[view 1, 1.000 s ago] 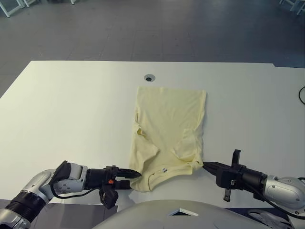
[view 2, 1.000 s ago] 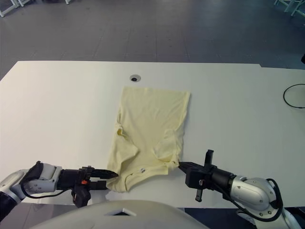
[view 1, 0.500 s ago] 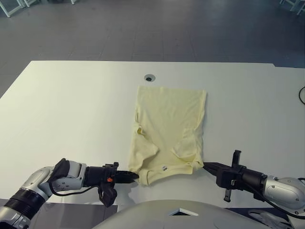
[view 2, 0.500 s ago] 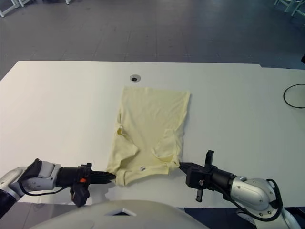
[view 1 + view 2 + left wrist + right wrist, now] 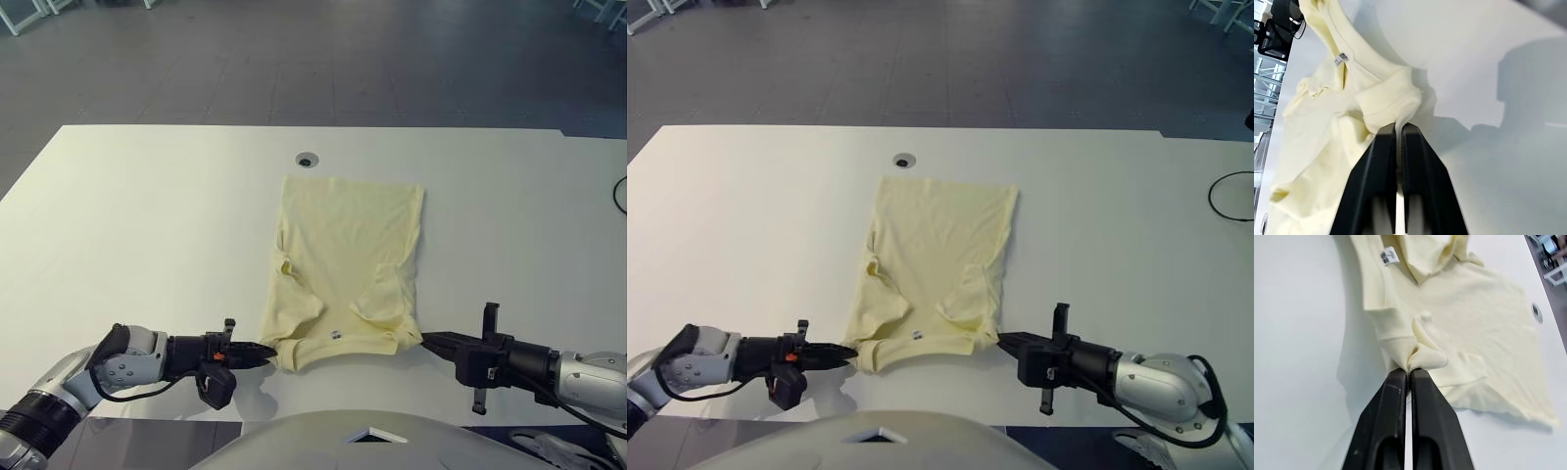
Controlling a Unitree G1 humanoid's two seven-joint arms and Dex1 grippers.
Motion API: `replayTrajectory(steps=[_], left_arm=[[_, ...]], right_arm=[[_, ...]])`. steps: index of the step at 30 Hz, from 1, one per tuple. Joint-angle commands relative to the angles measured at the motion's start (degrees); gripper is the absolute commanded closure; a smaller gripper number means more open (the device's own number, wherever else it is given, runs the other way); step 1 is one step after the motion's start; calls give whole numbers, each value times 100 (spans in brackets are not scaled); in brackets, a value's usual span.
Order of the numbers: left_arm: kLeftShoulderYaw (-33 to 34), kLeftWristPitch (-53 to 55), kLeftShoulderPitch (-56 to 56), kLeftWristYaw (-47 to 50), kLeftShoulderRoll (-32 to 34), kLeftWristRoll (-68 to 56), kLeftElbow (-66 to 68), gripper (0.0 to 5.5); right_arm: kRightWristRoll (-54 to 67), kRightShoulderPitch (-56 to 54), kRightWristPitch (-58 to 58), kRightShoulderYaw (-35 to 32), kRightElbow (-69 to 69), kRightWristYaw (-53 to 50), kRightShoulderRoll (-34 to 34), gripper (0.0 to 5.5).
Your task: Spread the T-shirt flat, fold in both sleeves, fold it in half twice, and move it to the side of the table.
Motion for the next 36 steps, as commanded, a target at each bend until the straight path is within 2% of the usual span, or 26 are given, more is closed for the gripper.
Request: replayTrajectory(steps=[1,5,10,17,22,27,31,36], left_arm=[[-134,239,316,-462,617,-1096,-815,549],[-111,573,635,-815,1031,-1785,-1651,549],[89,881,905,-1102,1277,-2079,-2075,549],[416,1322,1376,-1435,1587,-2536,-2575,549],[964,1652,1675,-1542,1845,-3034,-2967,549],[1616,1930,1876,-1758,1930,-3492,-3154,549],[1900,2323,1496,-2020,1768,-3790,-3121,549],[1725,3059,528,-2653,1373,-4165,-2768,549]], right_arm=[[162,-76,-309,-104,191,394,-365,550],[353,-283,-530,-13,351,709,-606,550],[641,-204,-768,62,415,1171,-873,550],[1709,260,-919,-426,345,2122,-1238,550],[2549,133,-633,-780,348,2531,-1337,550],[2793,-252,-425,-805,538,2685,-1364,550],[2934,-745,-228,-671,764,2715,-1345,550],[3181,-1656,208,-266,1066,2760,-1340,550]])
